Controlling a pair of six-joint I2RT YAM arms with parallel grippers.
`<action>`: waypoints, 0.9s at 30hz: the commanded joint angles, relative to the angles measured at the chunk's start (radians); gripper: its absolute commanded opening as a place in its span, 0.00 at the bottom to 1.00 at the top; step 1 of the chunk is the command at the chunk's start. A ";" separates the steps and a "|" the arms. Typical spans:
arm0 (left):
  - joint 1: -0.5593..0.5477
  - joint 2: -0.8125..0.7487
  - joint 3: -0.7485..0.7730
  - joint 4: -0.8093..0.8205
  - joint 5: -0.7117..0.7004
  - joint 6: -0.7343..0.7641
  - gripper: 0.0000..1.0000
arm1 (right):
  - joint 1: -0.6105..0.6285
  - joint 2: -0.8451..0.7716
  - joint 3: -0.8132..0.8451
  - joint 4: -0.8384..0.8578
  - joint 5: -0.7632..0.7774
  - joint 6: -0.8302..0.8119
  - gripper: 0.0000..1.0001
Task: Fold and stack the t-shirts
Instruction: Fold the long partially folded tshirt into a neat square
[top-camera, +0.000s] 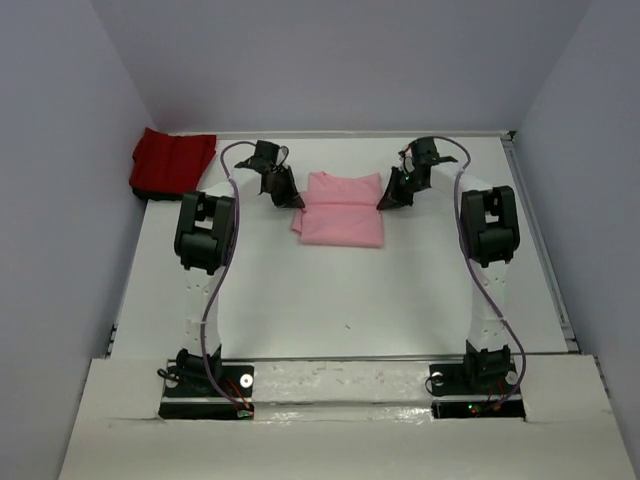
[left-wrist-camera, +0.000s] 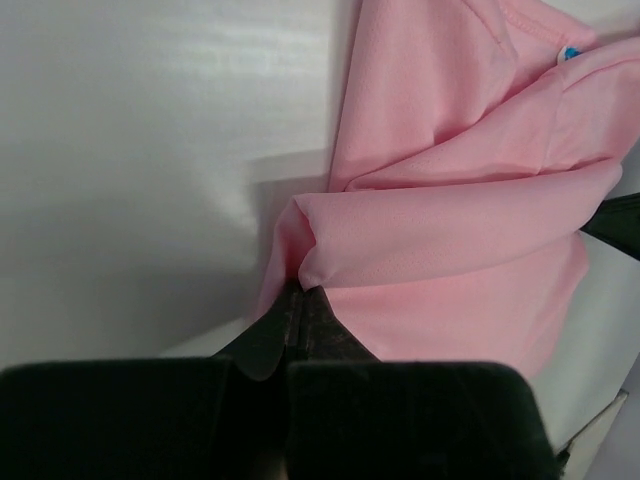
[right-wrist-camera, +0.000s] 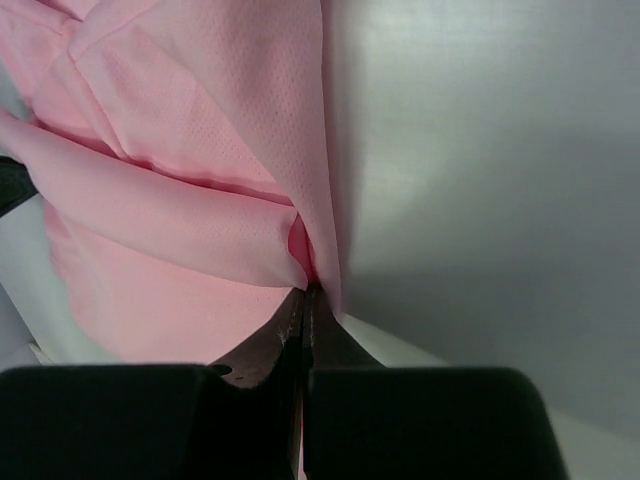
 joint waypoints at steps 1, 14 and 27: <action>-0.051 -0.157 -0.196 -0.104 -0.060 0.055 0.00 | 0.036 -0.165 -0.242 -0.082 0.020 -0.046 0.00; -0.123 -0.683 -0.724 -0.165 -0.063 -0.008 0.00 | 0.105 -0.710 -0.753 -0.203 -0.006 -0.041 0.00; -0.126 -0.626 -0.416 -0.212 -0.109 -0.003 0.00 | 0.105 -0.658 -0.620 -0.173 -0.005 -0.035 0.00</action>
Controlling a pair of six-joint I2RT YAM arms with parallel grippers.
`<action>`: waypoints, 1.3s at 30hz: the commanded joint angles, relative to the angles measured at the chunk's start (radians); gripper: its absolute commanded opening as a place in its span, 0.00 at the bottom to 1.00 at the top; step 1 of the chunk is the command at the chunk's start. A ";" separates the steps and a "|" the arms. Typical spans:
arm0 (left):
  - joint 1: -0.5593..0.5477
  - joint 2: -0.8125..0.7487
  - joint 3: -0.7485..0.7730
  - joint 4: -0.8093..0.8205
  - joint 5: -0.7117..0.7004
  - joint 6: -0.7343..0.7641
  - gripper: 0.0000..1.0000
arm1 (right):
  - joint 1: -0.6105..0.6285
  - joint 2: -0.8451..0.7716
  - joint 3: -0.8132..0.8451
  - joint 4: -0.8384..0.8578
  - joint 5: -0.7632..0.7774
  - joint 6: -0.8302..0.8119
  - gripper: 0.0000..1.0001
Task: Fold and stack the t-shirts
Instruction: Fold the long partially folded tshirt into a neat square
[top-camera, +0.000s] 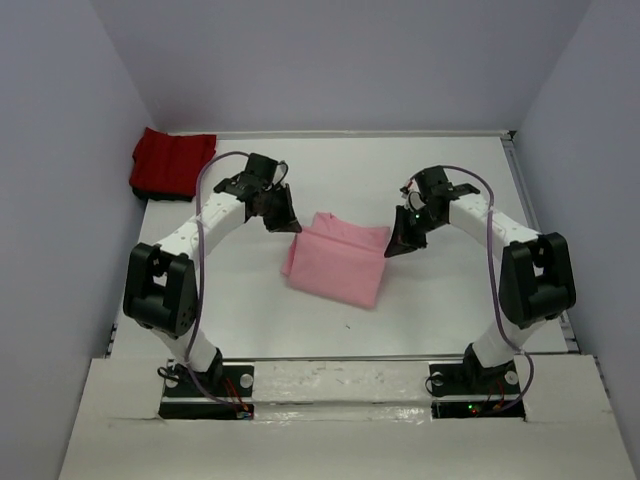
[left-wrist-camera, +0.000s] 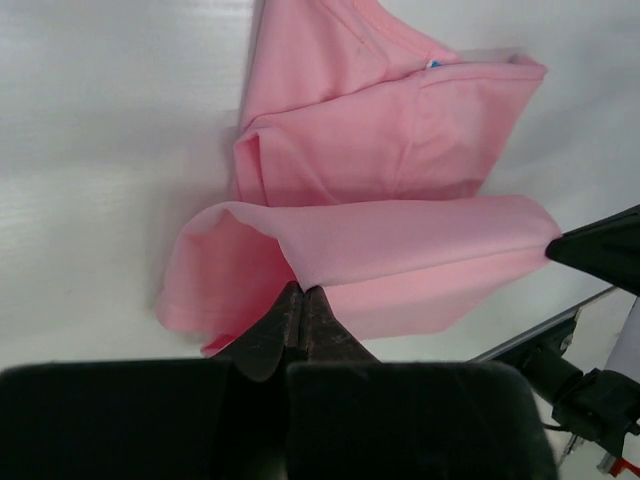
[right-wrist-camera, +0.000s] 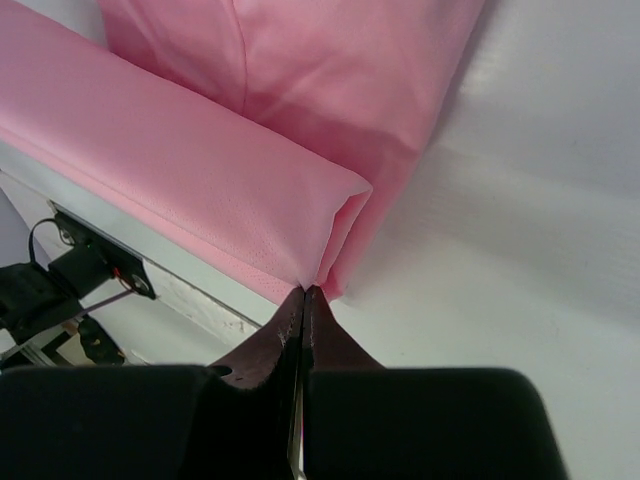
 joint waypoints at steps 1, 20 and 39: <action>0.006 0.077 0.099 0.041 -0.020 0.008 0.00 | -0.007 0.075 0.112 0.050 0.021 -0.010 0.00; 0.007 0.416 0.366 0.164 -0.036 0.016 0.00 | -0.007 0.481 0.547 0.090 0.120 -0.047 0.00; 0.056 0.462 0.382 0.128 -0.073 0.027 0.00 | -0.064 0.494 0.533 0.089 0.168 -0.063 0.00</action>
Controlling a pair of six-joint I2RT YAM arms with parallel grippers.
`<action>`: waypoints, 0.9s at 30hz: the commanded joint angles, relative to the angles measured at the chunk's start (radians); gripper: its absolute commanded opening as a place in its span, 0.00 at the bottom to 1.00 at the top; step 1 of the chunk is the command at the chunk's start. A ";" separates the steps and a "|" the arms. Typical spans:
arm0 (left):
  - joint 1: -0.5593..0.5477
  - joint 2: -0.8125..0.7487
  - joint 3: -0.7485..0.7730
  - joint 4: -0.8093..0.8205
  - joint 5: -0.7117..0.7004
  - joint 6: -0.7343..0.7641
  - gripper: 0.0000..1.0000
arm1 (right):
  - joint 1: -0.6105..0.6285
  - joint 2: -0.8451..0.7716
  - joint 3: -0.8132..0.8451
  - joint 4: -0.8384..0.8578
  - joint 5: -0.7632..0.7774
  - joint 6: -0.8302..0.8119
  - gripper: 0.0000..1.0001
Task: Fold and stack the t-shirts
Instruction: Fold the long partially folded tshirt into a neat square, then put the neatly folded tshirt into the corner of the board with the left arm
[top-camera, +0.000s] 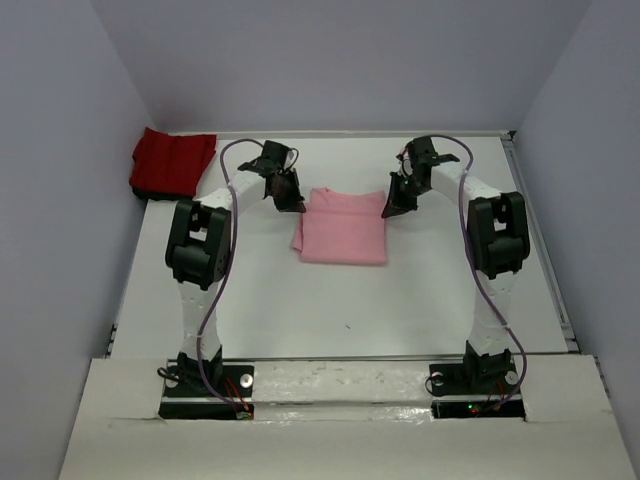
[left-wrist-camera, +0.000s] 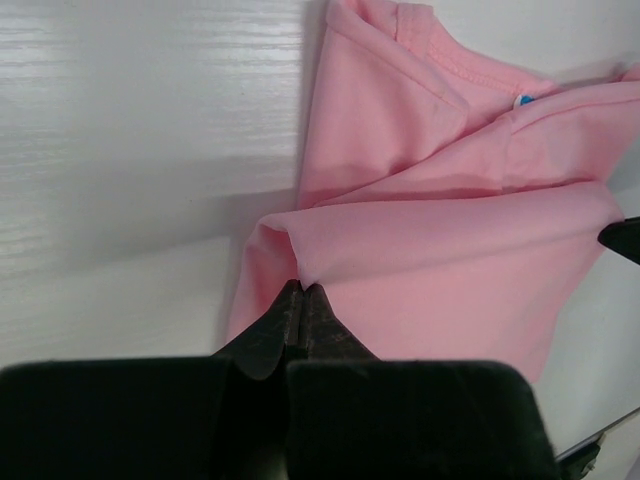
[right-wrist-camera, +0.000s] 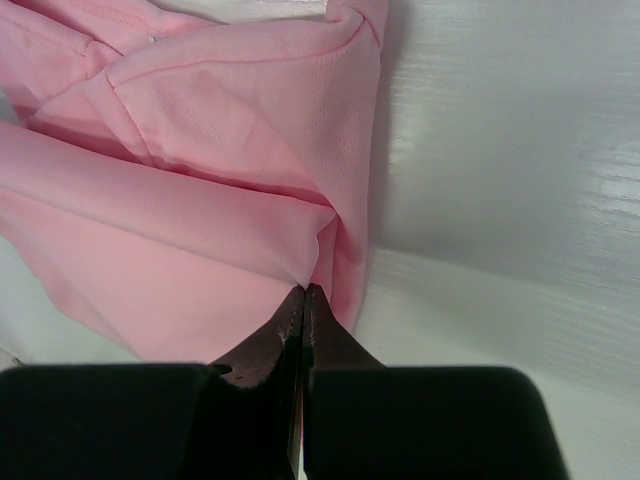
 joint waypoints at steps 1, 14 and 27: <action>0.019 0.024 0.053 -0.015 -0.012 0.020 0.00 | -0.006 0.021 0.039 0.019 0.018 -0.021 0.00; 0.034 0.065 0.067 0.017 -0.034 0.020 0.99 | -0.006 0.061 0.082 0.033 0.024 -0.012 0.60; 0.054 -0.093 -0.011 0.046 -0.057 0.048 0.99 | -0.006 -0.025 0.007 0.042 0.024 -0.021 0.64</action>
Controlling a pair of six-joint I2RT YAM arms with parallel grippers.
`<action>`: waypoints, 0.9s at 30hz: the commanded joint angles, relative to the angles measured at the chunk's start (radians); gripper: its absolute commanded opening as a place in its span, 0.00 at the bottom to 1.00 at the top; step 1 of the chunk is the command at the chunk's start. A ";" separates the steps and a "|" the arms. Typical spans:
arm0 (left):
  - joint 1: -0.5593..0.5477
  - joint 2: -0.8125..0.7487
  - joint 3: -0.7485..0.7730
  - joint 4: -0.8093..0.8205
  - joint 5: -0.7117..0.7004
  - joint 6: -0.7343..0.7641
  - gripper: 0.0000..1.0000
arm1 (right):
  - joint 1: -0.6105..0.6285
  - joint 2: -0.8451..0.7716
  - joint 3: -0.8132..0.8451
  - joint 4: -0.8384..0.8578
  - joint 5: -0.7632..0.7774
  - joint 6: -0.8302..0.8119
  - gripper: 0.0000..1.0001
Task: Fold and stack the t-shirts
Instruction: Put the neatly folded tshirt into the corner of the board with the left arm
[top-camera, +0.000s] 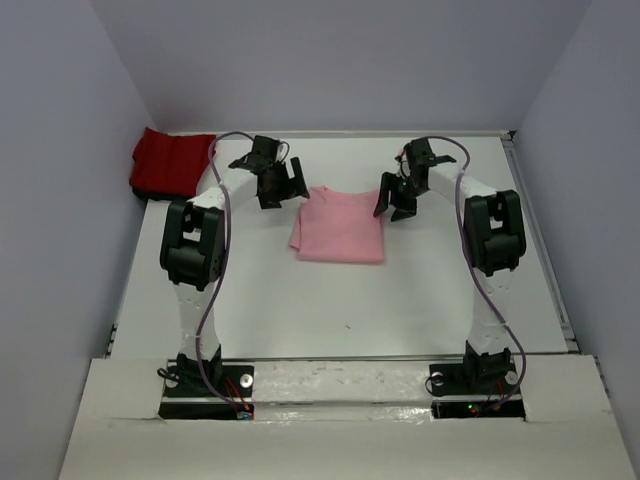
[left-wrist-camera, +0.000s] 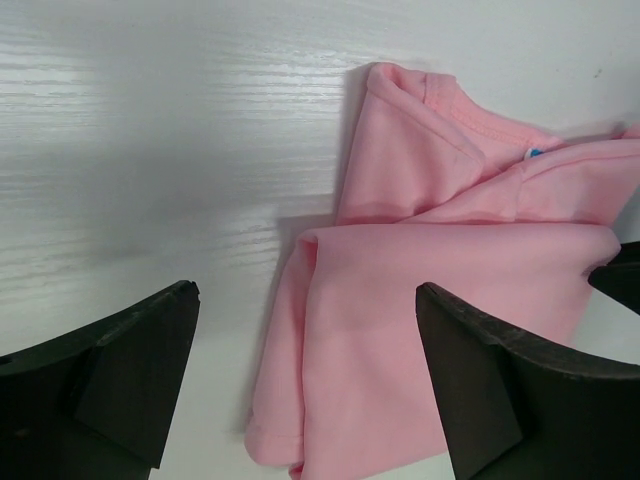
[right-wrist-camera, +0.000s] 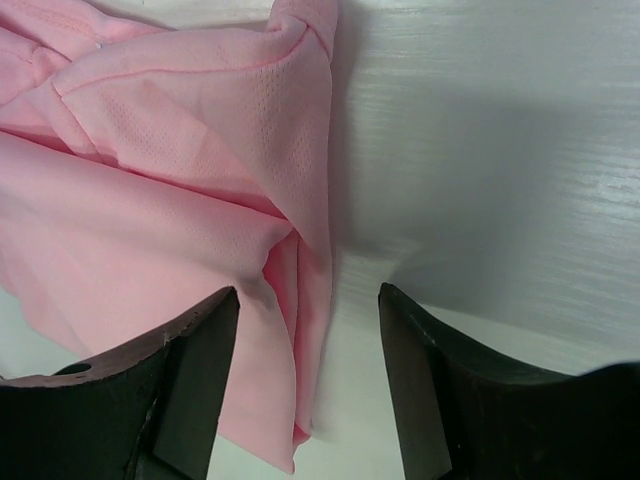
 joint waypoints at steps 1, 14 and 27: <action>0.012 -0.112 -0.052 0.034 0.016 0.025 0.99 | -0.004 -0.070 -0.024 0.029 -0.007 -0.016 0.64; 0.019 -0.105 -0.213 0.115 0.200 0.075 0.99 | -0.004 -0.153 -0.123 0.089 -0.039 -0.016 0.68; 0.018 -0.247 -0.293 0.025 0.054 0.229 0.99 | -0.004 -0.483 -0.330 0.063 0.137 -0.073 0.71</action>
